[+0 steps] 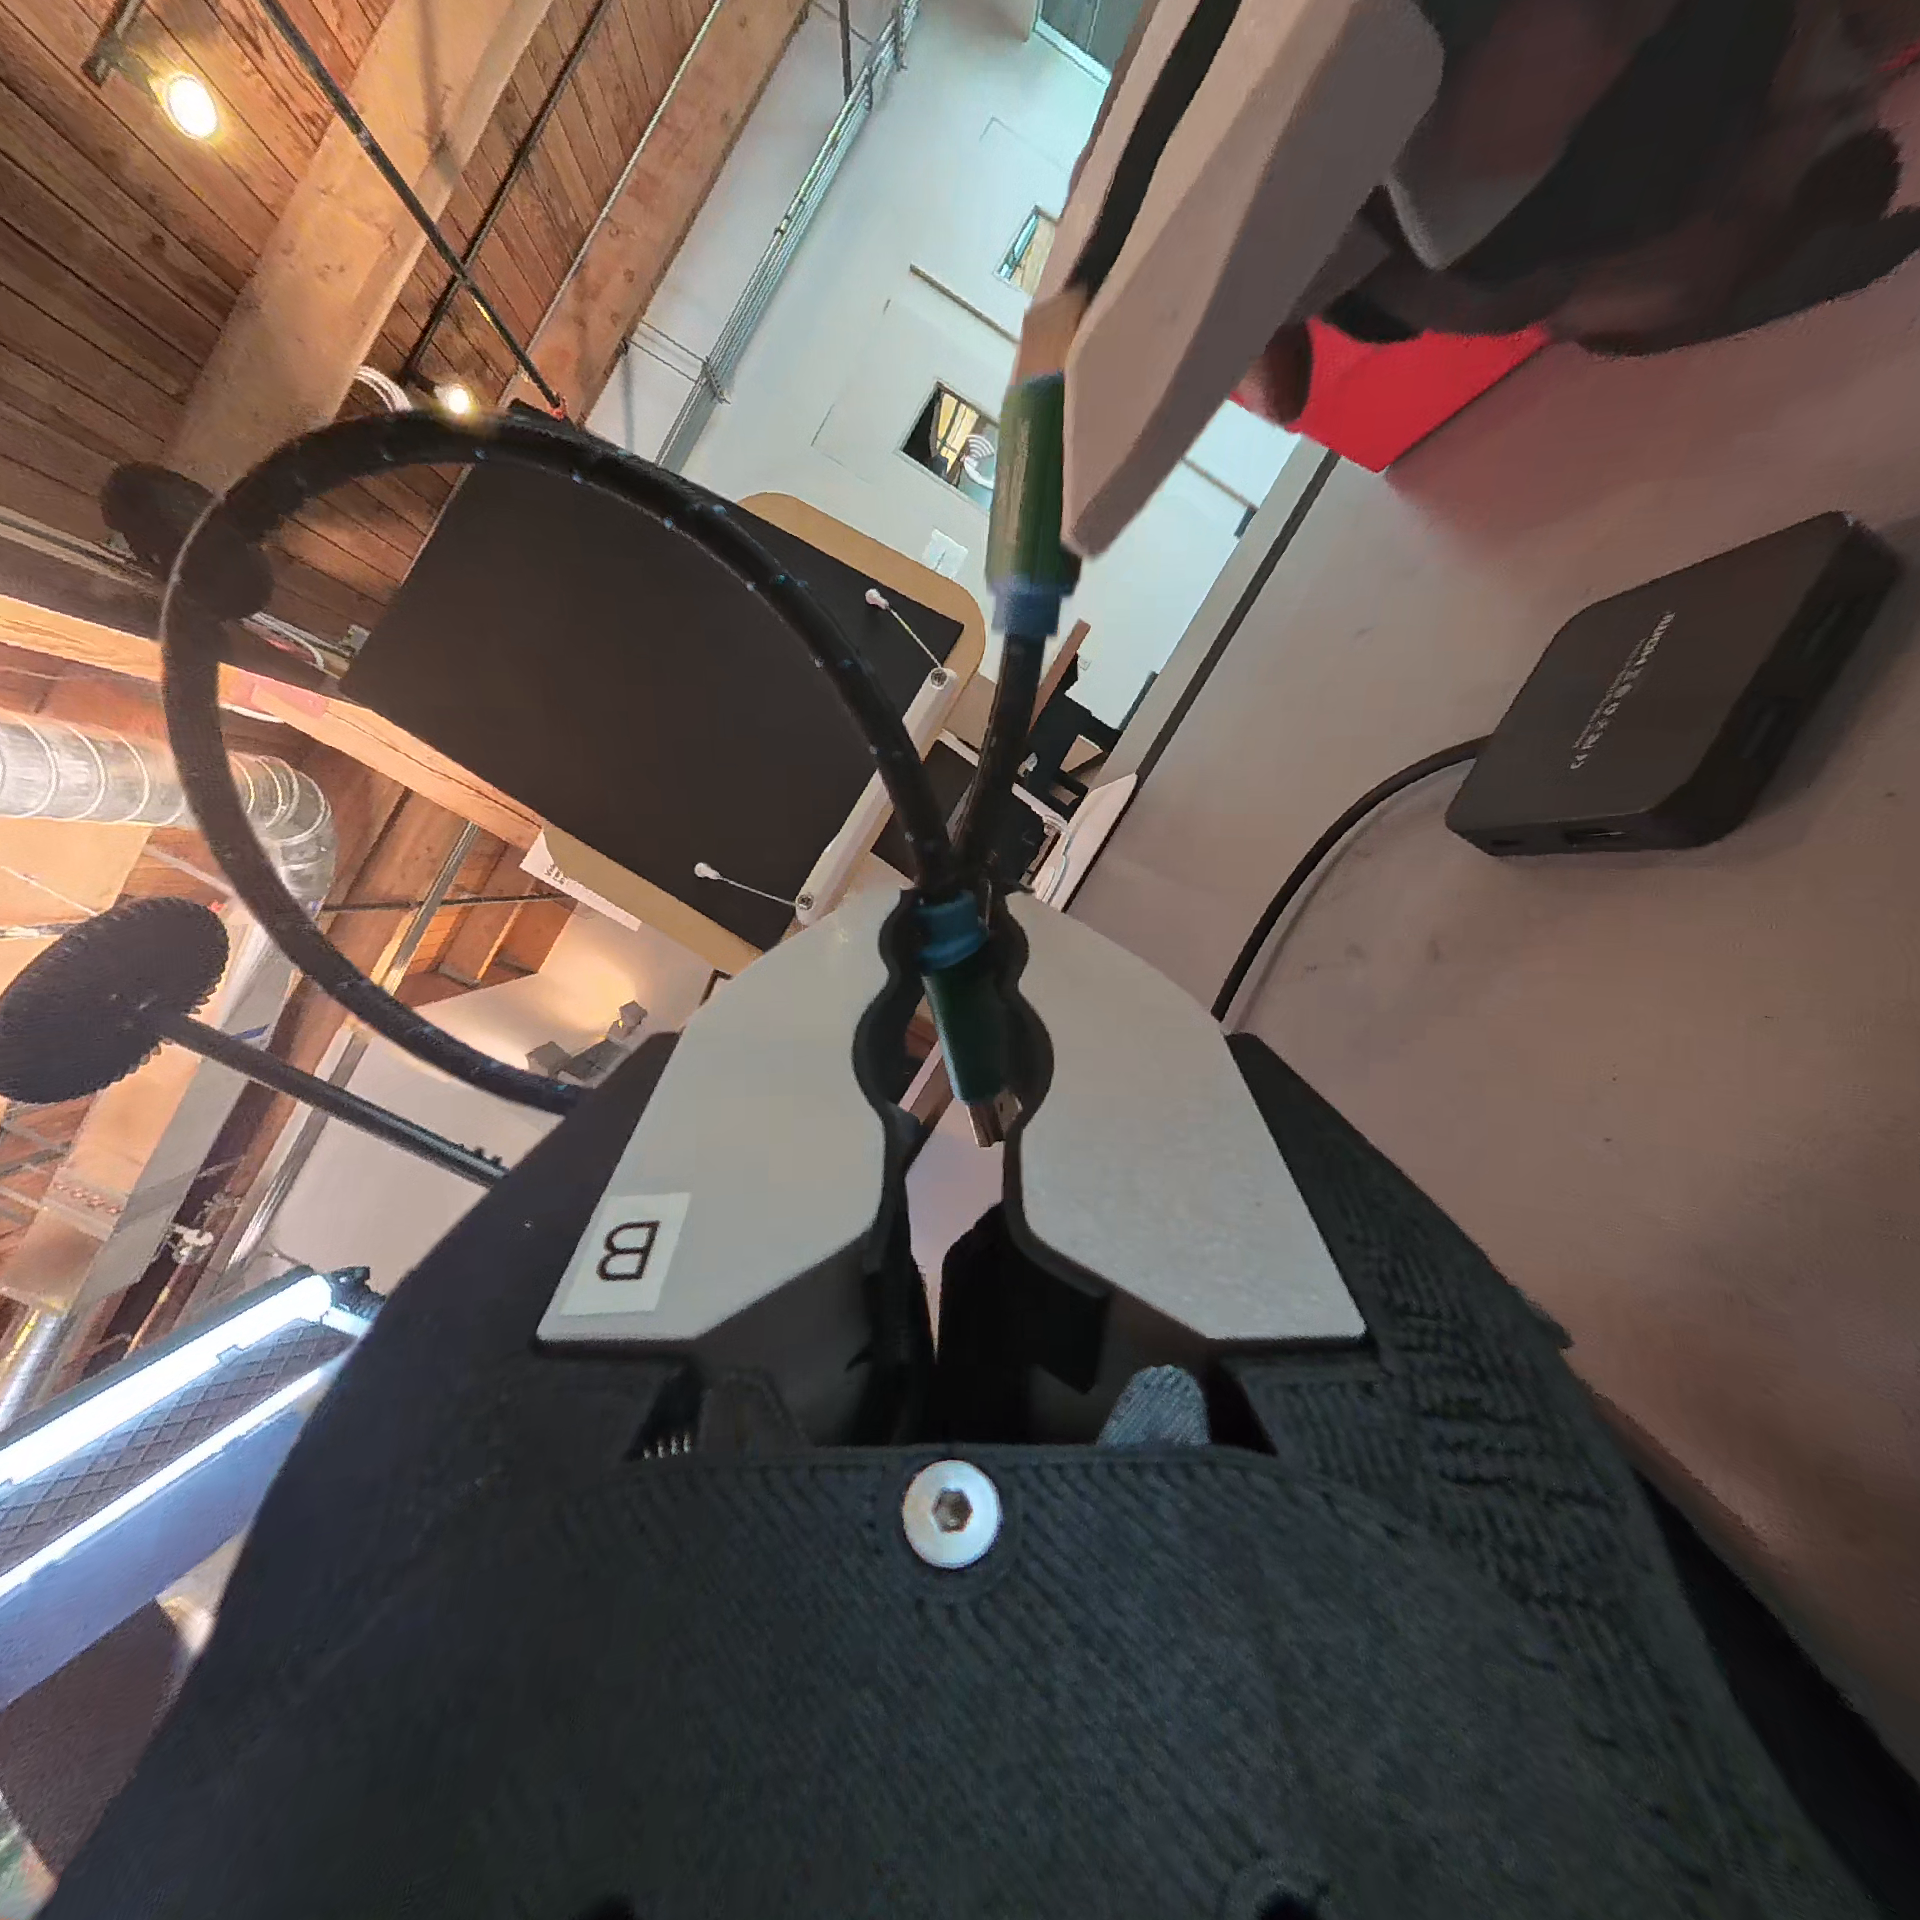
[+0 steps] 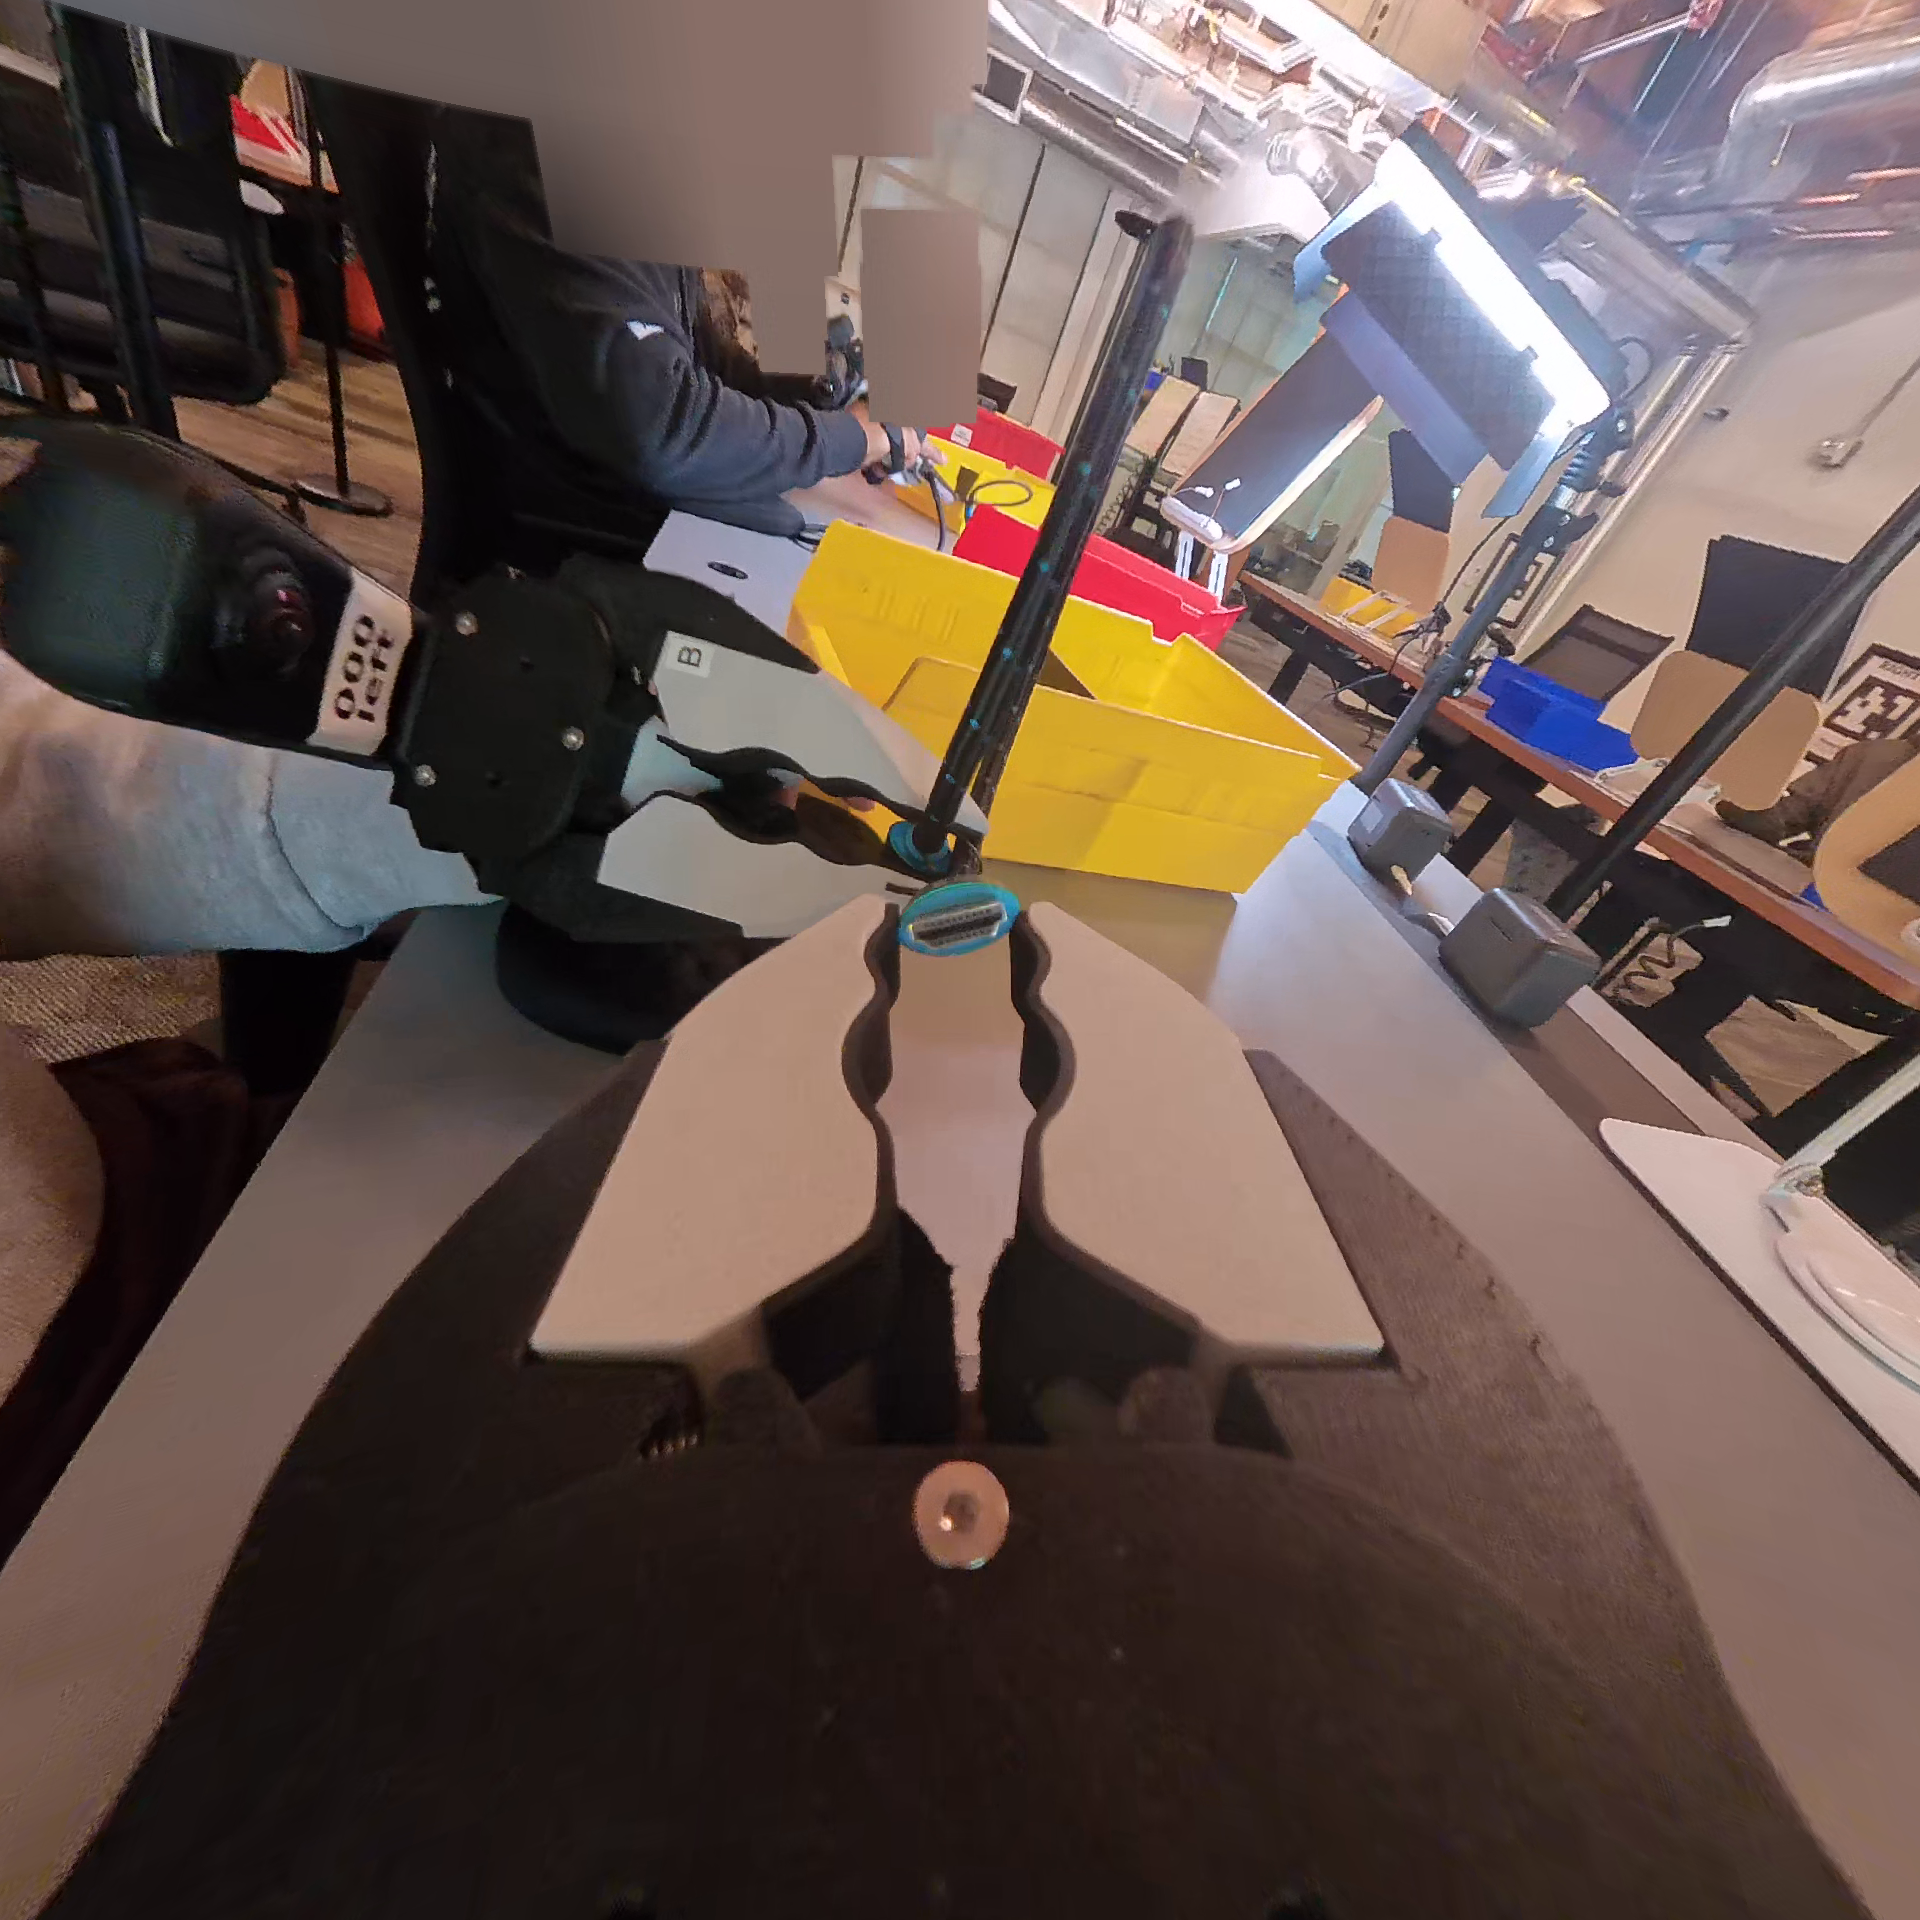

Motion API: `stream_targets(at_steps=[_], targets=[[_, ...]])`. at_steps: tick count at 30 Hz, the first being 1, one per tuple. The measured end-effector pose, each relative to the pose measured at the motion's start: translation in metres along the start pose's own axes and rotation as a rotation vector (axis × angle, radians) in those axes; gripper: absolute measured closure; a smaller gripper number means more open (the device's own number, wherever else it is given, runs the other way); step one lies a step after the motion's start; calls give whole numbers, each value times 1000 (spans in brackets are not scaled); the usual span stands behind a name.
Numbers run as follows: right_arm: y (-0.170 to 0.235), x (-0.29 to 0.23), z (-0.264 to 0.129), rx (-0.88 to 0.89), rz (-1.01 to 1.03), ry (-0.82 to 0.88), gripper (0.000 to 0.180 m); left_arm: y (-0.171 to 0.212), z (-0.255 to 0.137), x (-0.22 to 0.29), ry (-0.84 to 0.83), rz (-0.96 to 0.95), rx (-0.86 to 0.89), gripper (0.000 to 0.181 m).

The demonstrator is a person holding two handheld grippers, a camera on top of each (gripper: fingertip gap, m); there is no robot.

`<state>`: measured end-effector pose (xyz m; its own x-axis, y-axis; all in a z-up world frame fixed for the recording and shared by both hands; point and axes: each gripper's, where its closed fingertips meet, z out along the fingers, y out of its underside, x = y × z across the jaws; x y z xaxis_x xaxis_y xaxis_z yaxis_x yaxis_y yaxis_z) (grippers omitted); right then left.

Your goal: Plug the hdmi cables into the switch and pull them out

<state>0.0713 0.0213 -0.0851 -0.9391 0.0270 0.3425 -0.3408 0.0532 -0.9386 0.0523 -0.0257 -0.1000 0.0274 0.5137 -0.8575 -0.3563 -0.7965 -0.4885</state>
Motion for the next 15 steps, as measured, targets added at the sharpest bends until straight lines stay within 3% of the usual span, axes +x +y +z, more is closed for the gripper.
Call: stream_targets(at_steps=[1, 5, 6, 8, 9, 10, 11, 15], targets=[[-3, 2, -3, 9, 9, -1, 160, 2, 1, -1, -1, -15, -7, 168], [-16, 10, -17, 53, 45, -9, 165, 2, 1, -7, -3, -100, 9, 169], [-23, 12, -23, 93, 52, -7, 180, 8, 2, -10, -17, -117, -19, 170], [-62, 29, -60, 360, 120, 26, 180, 61, 2, -19, -42, -175, -277, 169], [-79, 38, -85, 488, 152, 40, 180, 62, 1, -24, -28, -285, -243, 169], [-85, 47, -101, 554, 161, 82, 180, 39, -3, -38, -65, -402, -96, 170], [-82, 54, -105, 547, 160, 132, 180, 26, -5, -46, -109, -441, -27, 171], [-46, 54, -64, 318, 319, 112, 146, 22, 5, -21, -89, -88, -111, 171]])
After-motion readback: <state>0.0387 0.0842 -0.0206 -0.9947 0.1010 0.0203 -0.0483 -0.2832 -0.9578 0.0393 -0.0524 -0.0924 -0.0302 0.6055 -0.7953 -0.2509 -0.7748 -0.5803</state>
